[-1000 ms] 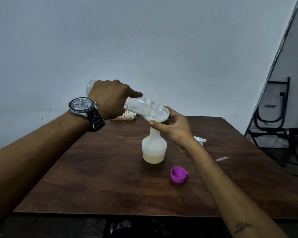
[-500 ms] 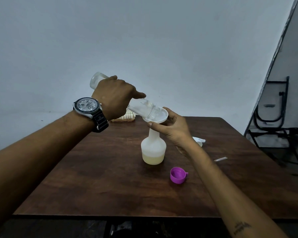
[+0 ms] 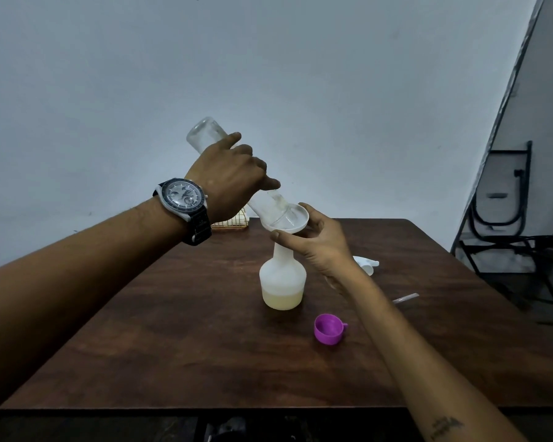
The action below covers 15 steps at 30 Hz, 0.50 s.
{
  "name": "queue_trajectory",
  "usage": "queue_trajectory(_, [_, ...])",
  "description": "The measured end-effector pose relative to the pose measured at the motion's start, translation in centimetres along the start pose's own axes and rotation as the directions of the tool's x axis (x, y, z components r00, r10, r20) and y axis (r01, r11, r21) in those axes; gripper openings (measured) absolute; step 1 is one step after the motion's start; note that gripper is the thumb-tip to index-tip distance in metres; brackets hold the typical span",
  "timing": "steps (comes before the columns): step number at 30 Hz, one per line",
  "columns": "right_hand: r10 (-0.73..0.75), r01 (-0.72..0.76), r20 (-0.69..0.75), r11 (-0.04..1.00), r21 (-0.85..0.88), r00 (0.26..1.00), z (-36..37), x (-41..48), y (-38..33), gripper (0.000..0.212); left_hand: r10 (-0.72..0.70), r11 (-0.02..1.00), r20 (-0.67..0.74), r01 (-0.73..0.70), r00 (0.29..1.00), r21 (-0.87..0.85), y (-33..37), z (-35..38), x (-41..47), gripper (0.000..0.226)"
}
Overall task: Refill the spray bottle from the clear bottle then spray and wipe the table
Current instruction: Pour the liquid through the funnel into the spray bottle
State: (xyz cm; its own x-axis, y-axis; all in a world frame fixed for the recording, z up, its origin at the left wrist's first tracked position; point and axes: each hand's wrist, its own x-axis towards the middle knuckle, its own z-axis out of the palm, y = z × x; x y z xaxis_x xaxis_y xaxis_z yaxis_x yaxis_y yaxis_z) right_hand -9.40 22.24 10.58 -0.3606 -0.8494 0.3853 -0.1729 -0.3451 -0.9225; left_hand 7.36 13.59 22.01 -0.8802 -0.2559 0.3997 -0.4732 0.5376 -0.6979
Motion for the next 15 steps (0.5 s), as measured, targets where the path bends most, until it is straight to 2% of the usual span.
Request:
queue_trajectory(6, [0.0,0.0,-0.009,1.0,-0.012,1.0,0.1,-0.1,0.0,0.043,0.061,0.996,0.018,-0.062,0.998,0.057,0.2,-0.5,1.1,0.05])
queue_trajectory(11, [0.017,-0.017,-0.009,1.0,0.007,1.0,0.1,0.0,0.1,0.052,0.095,0.99,0.021,-0.097,0.995,0.1,0.5,-1.0,1.7,0.051])
queue_trajectory(15, [0.01,-0.01,0.005,1.0,0.017,1.0,0.0,0.0,0.2,0.046,0.123,0.985,0.013,-0.124,0.992,0.121,0.6,-1.5,2.4,0.052])
